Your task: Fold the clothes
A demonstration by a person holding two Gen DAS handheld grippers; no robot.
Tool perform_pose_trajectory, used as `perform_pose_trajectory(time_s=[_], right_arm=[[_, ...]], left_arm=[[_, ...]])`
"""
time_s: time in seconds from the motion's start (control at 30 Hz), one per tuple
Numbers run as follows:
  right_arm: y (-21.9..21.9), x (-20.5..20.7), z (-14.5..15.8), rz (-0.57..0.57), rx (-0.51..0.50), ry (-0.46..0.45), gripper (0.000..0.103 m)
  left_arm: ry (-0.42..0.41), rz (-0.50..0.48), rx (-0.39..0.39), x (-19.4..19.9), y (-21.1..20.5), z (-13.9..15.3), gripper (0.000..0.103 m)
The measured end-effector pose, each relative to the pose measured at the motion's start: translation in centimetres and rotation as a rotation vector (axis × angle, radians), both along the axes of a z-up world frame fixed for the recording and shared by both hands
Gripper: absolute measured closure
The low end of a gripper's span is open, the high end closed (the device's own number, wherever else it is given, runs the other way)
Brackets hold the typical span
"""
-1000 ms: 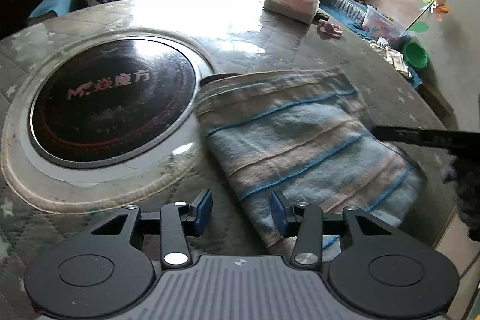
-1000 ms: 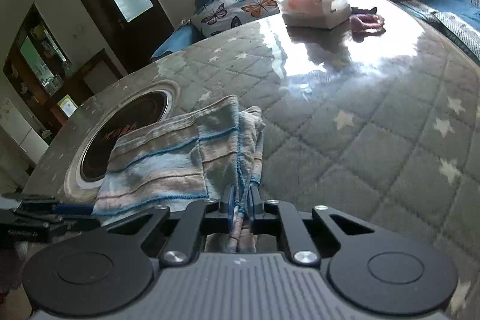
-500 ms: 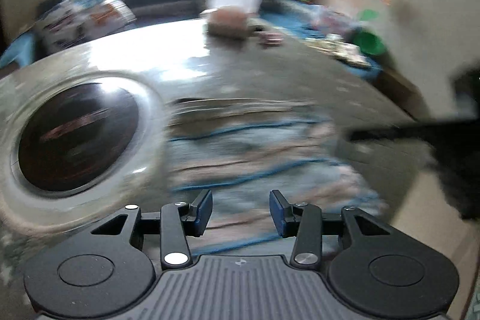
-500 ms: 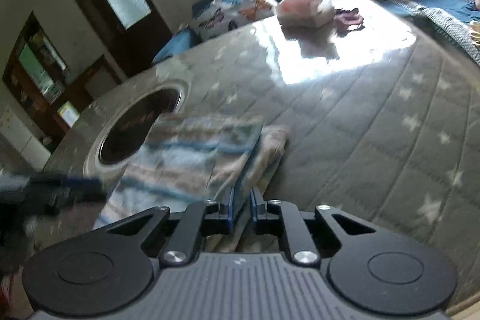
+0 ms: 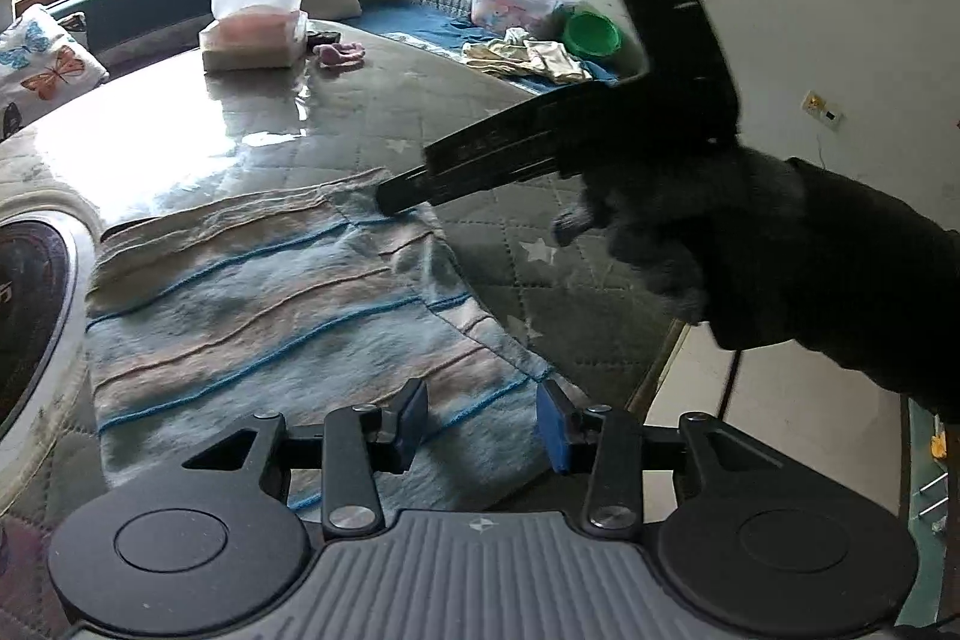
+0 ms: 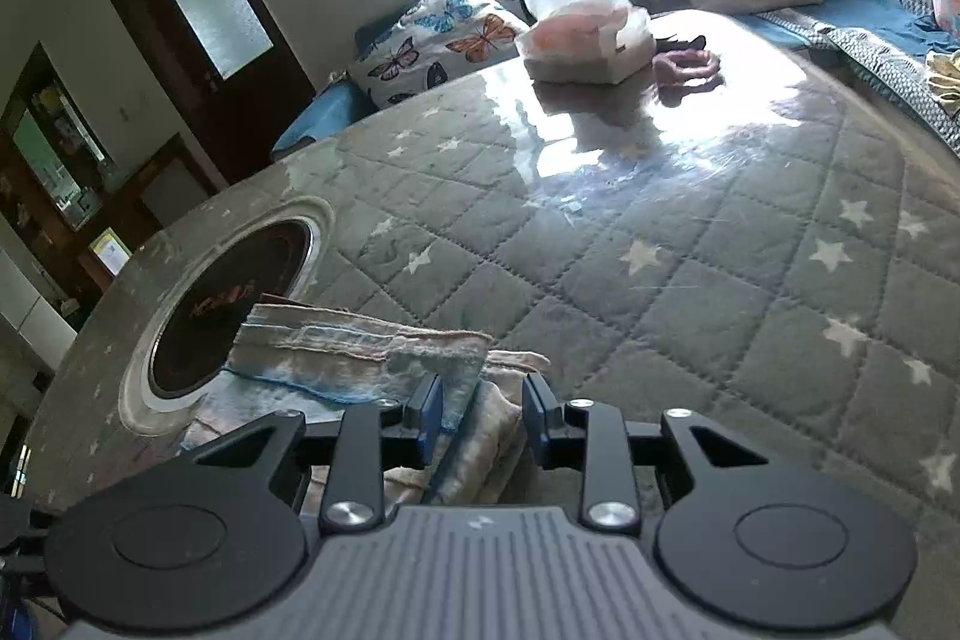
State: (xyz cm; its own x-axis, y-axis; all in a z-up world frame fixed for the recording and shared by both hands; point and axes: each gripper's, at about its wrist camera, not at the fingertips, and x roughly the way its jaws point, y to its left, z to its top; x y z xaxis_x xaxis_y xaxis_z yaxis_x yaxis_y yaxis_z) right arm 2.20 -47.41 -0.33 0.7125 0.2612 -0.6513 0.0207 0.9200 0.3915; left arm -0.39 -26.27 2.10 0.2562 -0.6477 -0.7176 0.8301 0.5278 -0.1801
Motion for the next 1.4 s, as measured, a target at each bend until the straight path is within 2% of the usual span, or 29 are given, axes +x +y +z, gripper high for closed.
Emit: perform_pose_trajectory(time_s=[0.13,0.2,0.3,0.53,0.63,0.73,0.8,0.9,1.0,1.1,1.4], right_arm=[[0.3,0.4,-0.2,0.004,0.004,-0.002,0.076],[0.5,0.4,0.2,0.009,-0.005,-0.01,0.09],[1.0,0.3,0.9,0.021,-0.02,-0.03,0.098],[3.4,-0.2,5.2,0.098,-0.073,-0.183,0.099],[2.9,1.0,3.7,0.063,-0.13,-0.147,0.099],[1.2,2.1,1.0,0.026,-0.089,-0.065,0.098],[0.4,2.4,-0.2,0.01,-0.056,-0.031,0.093],[0.6,1.5,0.9,0.015,-0.088,-0.07,0.091],[1.3,0.9,2.4,0.066,-0.099,-0.109,0.09],[2.3,1.3,2.8,0.12,-0.109,-0.105,0.09],[4.2,3.9,0.1,0.169,-0.147,-0.031,0.091]], left_arm=[[0.012,-0.009,-0.003,0.3,0.0,-0.3,0.062],[0.015,-0.014,-0.006,0.4,0.1,-0.4,0.062],[0.02,-0.018,-0.01,0.6,0.3,-0.4,0.064],[0.027,-0.018,-0.018,0.9,0.4,-0.6,0.065],[0.03,-0.019,-0.019,1.0,0.1,-1.0,0.065],[0.026,-0.021,-0.015,1.0,-0.1,-1.2,0.065],[0.023,-0.021,-0.012,1.0,-0.1,-1.1,0.065],[0.006,-0.019,-0.029,1.2,0.0,-0.6,0.065],[-0.007,-0.022,-0.036,1.5,-0.7,-0.4,0.065],[-0.01,-0.034,-0.032,1.6,-1.4,-0.7,0.065],[0.004,-0.074,-0.021,1.5,-2.7,-1.8,0.065]])
